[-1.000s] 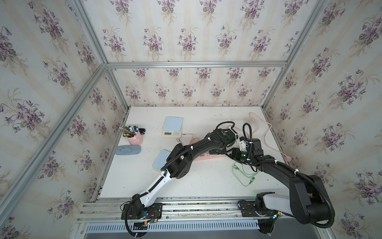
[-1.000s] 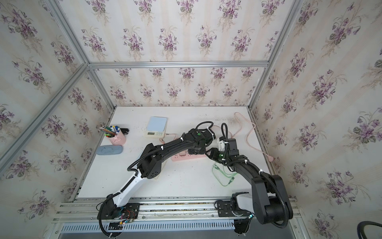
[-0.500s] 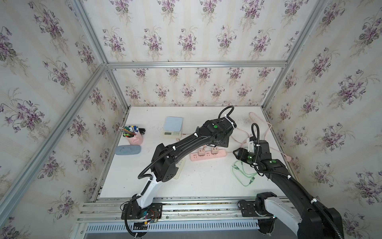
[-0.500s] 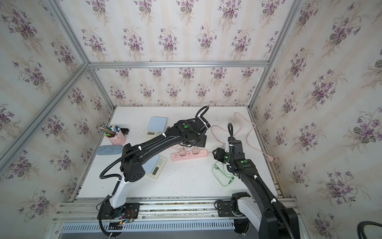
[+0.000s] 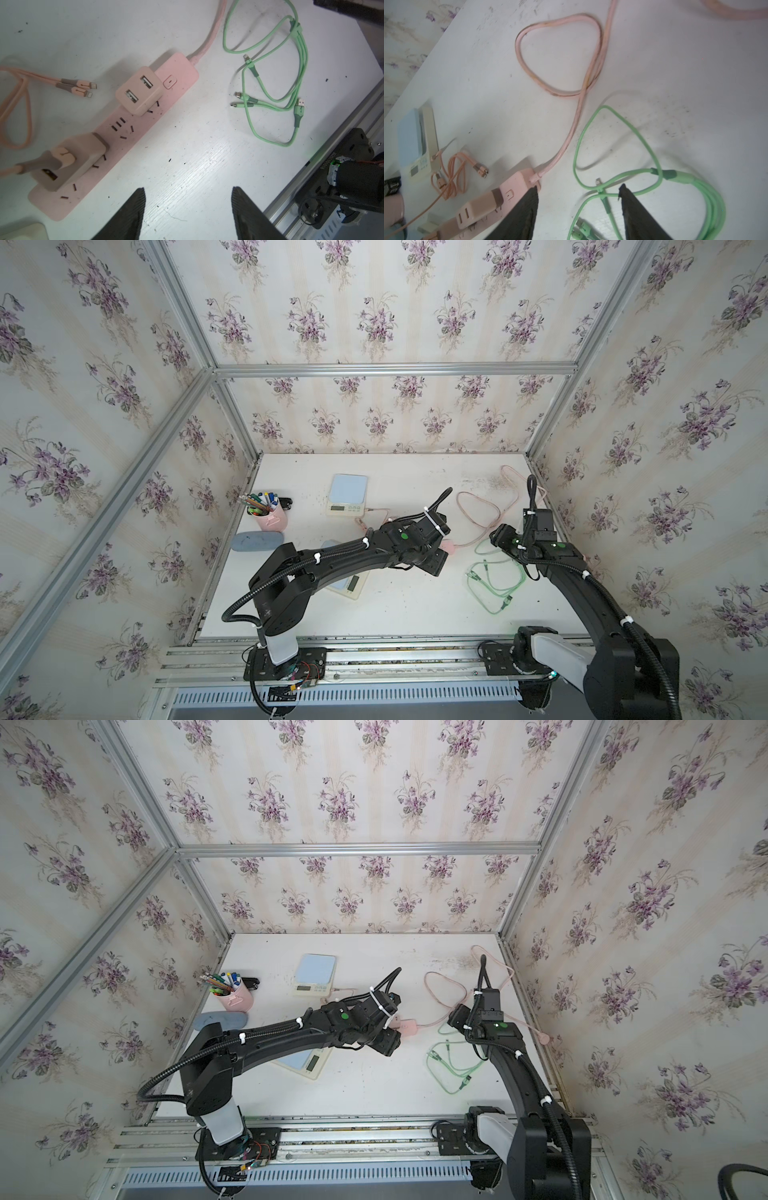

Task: Charge the electronic scale
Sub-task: Adjust the socket at the center of the board.

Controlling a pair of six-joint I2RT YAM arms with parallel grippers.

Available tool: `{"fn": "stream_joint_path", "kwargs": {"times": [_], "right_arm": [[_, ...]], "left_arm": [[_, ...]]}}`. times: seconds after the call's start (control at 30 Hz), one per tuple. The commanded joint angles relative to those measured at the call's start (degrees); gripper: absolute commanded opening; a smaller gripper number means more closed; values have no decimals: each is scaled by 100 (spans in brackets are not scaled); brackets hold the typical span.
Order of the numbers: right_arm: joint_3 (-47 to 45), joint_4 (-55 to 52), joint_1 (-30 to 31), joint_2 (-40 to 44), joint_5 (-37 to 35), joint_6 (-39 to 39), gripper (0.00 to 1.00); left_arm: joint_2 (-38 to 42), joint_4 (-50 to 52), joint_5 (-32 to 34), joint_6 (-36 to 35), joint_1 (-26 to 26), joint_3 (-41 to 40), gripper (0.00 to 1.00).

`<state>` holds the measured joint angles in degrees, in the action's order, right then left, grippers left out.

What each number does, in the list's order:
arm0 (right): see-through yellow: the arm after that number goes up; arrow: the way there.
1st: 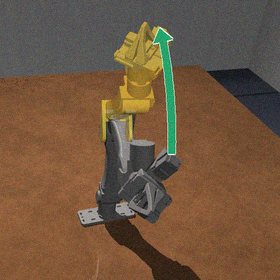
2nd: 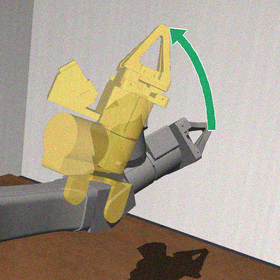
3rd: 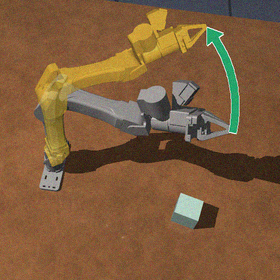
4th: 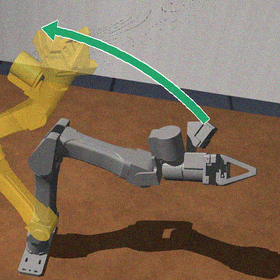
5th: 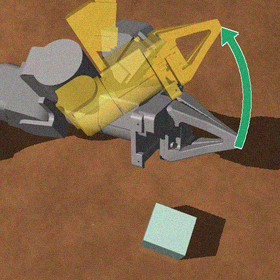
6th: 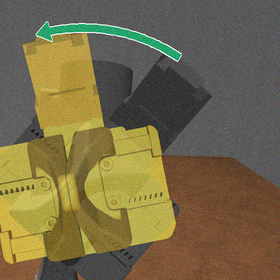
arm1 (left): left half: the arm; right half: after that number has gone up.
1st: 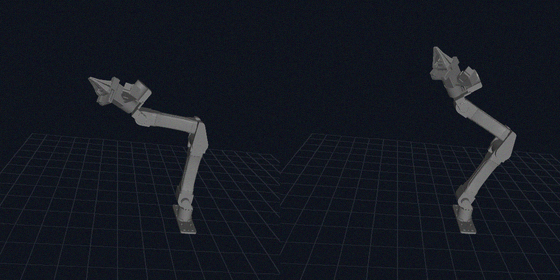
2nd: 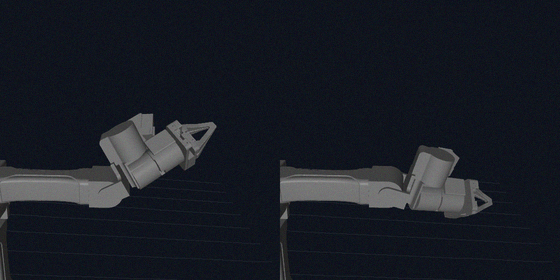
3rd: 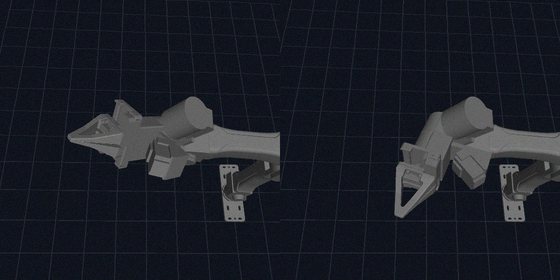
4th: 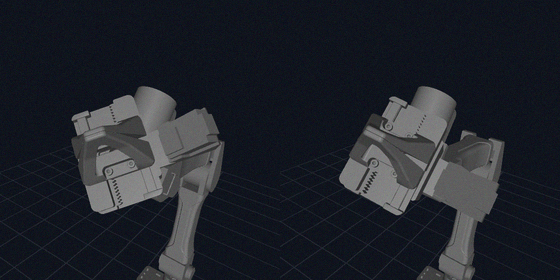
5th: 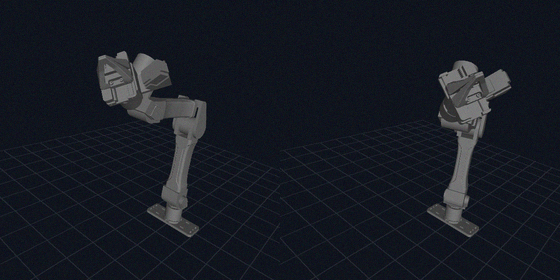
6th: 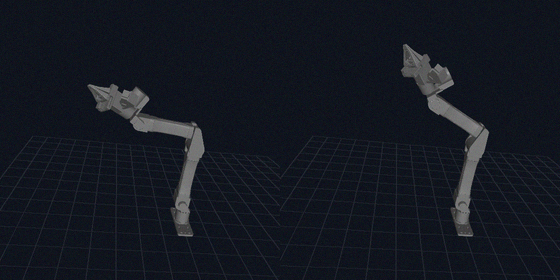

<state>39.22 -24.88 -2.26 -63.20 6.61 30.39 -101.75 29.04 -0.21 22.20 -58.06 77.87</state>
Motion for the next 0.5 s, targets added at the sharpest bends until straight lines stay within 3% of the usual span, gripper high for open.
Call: {"fn": "stream_joint_path", "kwargs": {"times": [0.0, 0.13, 0.3, 0.47], "right_arm": [[44, -296, -260, -43, -238, 37, 65], [-177, -94, -641, 9, 7, 228, 66], [-243, 405, -636, -221, 218, 111, 63], [-2, 206, -395, -348, 87, -256, 60]], "left_arm": [[44, -939, -300, -585, -91, -321, 65], [-153, -1242, -206, -710, -265, -697, 63], [-459, -1449, 73, -824, -224, -1053, 60], [-587, -1611, 211, -995, 129, -1285, 59]]}}
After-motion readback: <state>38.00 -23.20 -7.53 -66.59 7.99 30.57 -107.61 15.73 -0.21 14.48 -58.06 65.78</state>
